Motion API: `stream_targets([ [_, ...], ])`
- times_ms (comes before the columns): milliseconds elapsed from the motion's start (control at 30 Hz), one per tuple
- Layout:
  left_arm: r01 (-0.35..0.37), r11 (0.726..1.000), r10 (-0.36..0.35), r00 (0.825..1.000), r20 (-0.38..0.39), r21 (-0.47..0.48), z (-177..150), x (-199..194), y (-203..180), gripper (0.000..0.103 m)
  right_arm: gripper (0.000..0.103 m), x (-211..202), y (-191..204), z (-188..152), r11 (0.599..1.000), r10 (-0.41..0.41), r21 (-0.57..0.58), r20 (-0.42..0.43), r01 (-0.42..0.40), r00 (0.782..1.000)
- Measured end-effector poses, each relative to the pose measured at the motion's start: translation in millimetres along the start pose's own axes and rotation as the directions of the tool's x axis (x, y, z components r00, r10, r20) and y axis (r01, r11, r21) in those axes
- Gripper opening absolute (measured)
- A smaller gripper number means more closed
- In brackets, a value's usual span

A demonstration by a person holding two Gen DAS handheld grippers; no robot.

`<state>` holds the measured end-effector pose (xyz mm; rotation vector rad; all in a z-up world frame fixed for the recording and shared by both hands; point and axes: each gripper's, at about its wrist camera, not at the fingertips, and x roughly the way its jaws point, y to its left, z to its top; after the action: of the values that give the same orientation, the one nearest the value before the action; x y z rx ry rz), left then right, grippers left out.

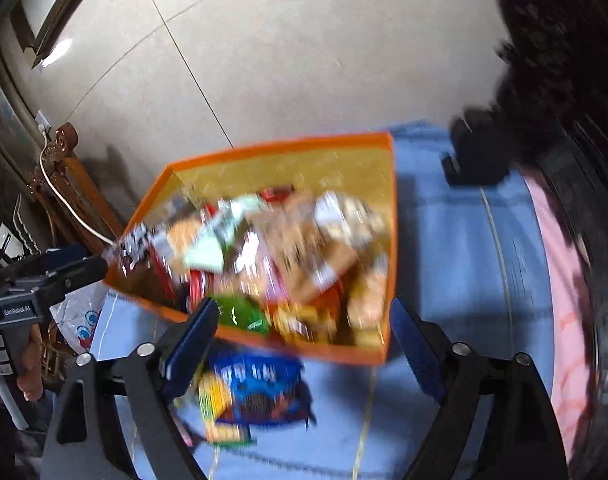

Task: Organize snacks
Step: 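Move both open grippers back over the remaining snacks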

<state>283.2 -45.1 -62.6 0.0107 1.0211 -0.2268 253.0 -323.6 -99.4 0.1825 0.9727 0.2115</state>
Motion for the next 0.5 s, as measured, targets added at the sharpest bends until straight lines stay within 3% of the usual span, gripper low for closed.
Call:
stream_targets([
  [333,0.016,0.999,-0.021,0.991,-0.128,-0.039,-93.9,-2.2,0.4,0.096,0.09,-22.3,-6.8,-84.8,0.998,-0.023,0.052,-0.084,0.027,0.996],
  [500,0.007,1.0,-0.009,0.98,-0.196,-0.01,-134.5,11.7,-10.1,0.096,0.09,-24.1,-5.4,-117.9,0.998,-0.016,0.063,-0.131,0.024,0.991],
])
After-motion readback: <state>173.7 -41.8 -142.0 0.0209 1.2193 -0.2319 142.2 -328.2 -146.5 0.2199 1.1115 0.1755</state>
